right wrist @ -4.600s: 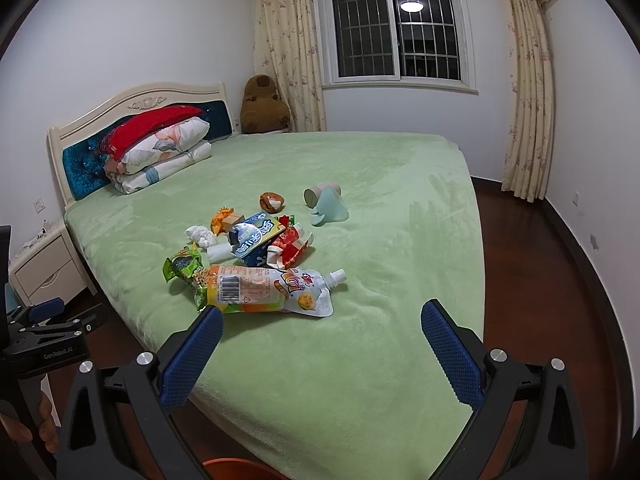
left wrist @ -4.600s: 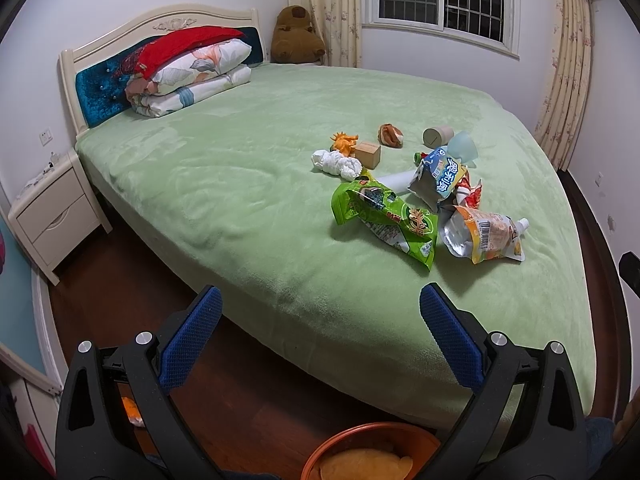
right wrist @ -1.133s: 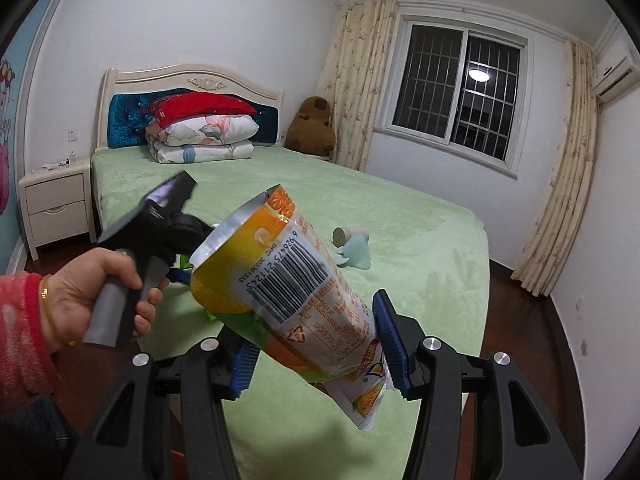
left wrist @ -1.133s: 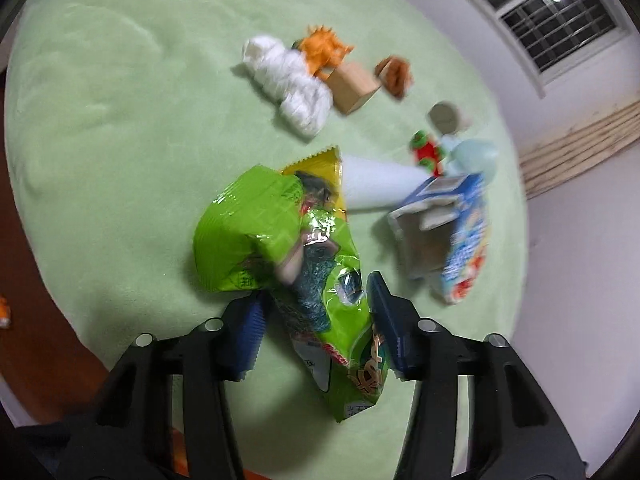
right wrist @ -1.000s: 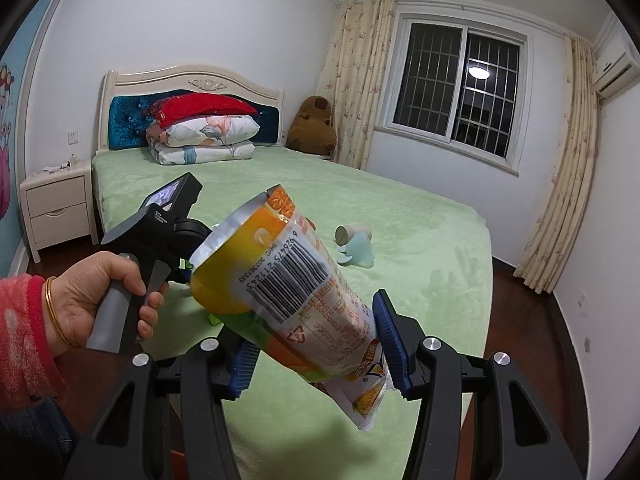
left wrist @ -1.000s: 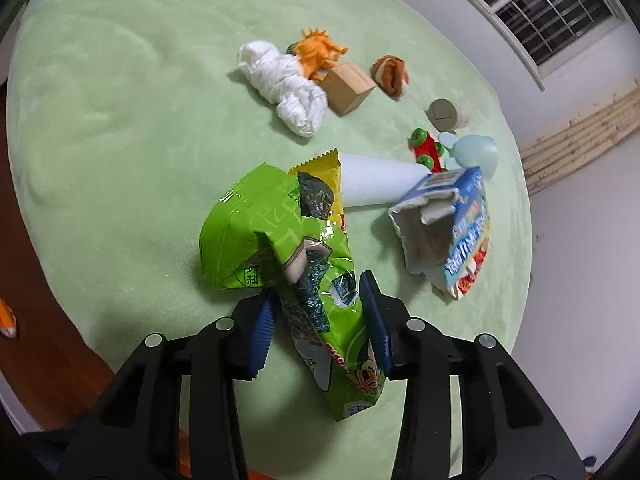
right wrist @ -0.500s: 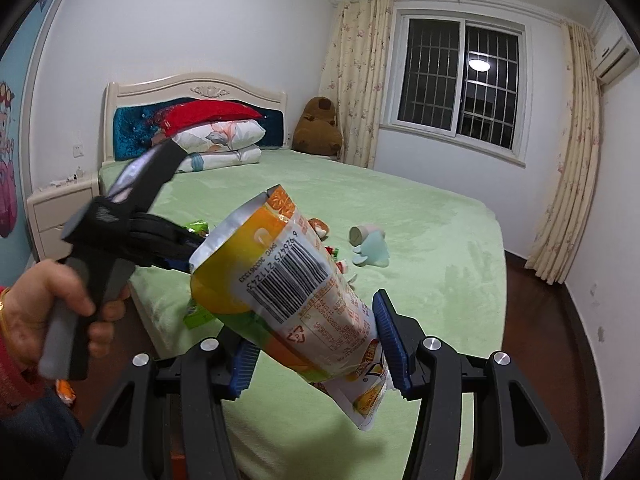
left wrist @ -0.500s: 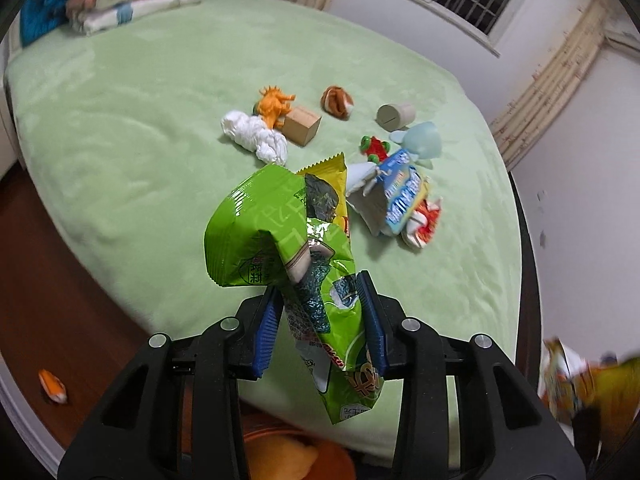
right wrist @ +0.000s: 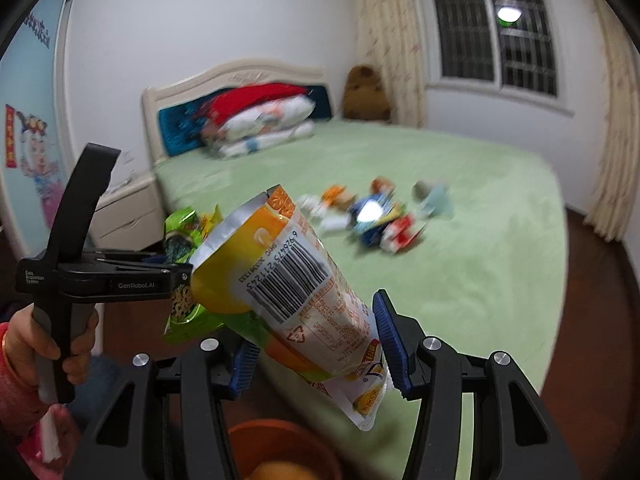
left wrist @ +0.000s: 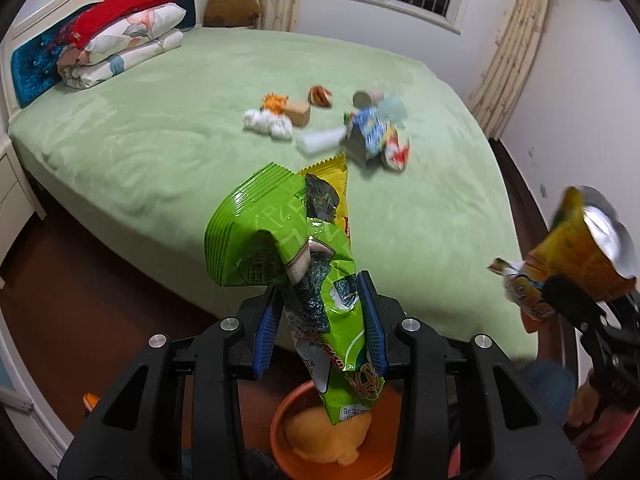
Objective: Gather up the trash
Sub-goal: 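Grasp the green snack bag with the left gripper while the right gripper carries the pouch, then drop the green bag and juice pouch into the orange basin with both grippers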
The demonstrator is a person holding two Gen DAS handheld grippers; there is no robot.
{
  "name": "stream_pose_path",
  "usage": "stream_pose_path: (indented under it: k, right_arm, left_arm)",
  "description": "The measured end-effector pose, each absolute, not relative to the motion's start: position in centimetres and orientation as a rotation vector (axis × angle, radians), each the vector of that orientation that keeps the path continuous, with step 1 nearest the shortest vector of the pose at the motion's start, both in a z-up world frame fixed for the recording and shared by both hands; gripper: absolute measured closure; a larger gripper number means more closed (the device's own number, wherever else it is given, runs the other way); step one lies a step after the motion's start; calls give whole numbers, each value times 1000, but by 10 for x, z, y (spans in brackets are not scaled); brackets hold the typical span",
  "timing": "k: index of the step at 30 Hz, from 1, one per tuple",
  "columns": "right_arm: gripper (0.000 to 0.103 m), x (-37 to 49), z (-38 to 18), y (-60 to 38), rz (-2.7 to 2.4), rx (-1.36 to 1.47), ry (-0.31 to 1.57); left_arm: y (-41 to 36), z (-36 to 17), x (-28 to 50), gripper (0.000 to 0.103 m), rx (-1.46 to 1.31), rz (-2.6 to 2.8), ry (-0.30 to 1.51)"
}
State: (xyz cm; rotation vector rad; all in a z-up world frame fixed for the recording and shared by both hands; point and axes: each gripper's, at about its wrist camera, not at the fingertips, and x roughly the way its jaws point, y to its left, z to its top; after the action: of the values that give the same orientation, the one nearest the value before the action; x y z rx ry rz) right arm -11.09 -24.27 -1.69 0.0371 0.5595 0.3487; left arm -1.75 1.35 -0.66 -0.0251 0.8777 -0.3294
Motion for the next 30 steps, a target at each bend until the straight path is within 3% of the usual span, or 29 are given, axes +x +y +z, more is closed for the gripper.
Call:
stream_pose_path:
  k: [7, 14, 24, 27, 29, 30]
  right_arm:
    - [51, -111, -80, -221, 457, 79, 778]
    - [51, -97, -171, -207, 493, 151, 1075]
    - [50, -82, -237, -183, 480, 105, 1260]
    - [48, -79, -248, -179, 465, 91, 1300]
    - [38, -73, -252, -177, 448, 89, 1319]
    - [38, -70, -254, -175, 439, 87, 1319]
  left_arm:
    - [12, -69, -49, 66, 17, -358, 1023]
    - [7, -167, -52, 66, -8, -347, 1264]
    - [1, -251, -41, 66, 42, -308, 1461]
    - [1, -260, -43, 61, 49, -319, 1495]
    - [0, -266, -46, 56, 62, -312, 1507]
    - [0, -268, -46, 55, 63, -313, 1515]
